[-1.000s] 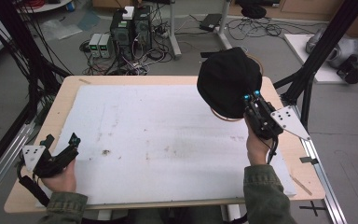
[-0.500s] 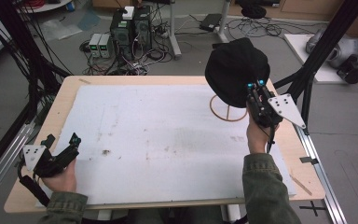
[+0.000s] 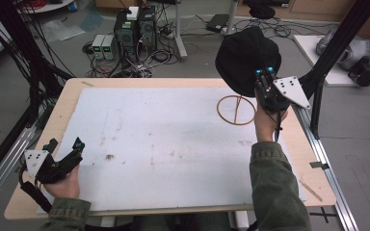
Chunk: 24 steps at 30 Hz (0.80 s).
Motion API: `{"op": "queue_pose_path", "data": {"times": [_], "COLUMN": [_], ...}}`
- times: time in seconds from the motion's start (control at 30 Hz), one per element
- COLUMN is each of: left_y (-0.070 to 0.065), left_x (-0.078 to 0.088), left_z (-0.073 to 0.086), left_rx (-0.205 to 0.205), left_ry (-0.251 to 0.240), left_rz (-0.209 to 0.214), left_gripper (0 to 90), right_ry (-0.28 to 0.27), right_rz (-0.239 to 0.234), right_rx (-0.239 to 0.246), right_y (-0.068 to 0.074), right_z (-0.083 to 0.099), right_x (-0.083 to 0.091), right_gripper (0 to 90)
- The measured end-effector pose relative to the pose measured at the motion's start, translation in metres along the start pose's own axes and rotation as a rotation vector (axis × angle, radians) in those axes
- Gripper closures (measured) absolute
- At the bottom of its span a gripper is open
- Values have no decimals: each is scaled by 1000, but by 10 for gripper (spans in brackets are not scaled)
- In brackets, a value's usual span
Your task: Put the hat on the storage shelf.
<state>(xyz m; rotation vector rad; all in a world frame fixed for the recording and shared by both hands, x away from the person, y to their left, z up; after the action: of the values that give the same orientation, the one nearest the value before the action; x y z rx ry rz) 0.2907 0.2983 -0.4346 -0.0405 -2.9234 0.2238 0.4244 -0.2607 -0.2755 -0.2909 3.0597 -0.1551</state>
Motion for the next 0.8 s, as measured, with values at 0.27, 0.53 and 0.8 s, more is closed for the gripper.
{"op": "queue_pose_path", "data": {"times": [0.27,0.53,0.8], "left_y": [-1,-3,-3], "left_x": [-1,-3,-3], "left_z": [1,1,1], "left_rx": [-1,-9,-11], "left_ry": [5,6,10], "left_rz": [-1,3,9], "left_gripper": [184,185,189], "right_ry": [54,123,238], "right_rz": [47,48,-12], "right_rx": [-74,-68,-81], "right_y": [-14,-22,-29], "right_z": [7,4,-4], "right_x": [-21,-37,-51], "right_gripper": [858,858,858]}}
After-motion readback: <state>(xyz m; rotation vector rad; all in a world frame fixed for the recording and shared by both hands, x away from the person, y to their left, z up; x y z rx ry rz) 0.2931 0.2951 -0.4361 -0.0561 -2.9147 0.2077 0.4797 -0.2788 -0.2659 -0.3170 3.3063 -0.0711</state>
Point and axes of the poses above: each handheld gripper's, and its own axes: x roughly backward along the jaws, z roughly out of its underside, y roughly to its left, the point moved 4 cm from there along -x, roughly forward along the jaws, and after that the axes turned 9 degrees about y, right-handed, at the moved point
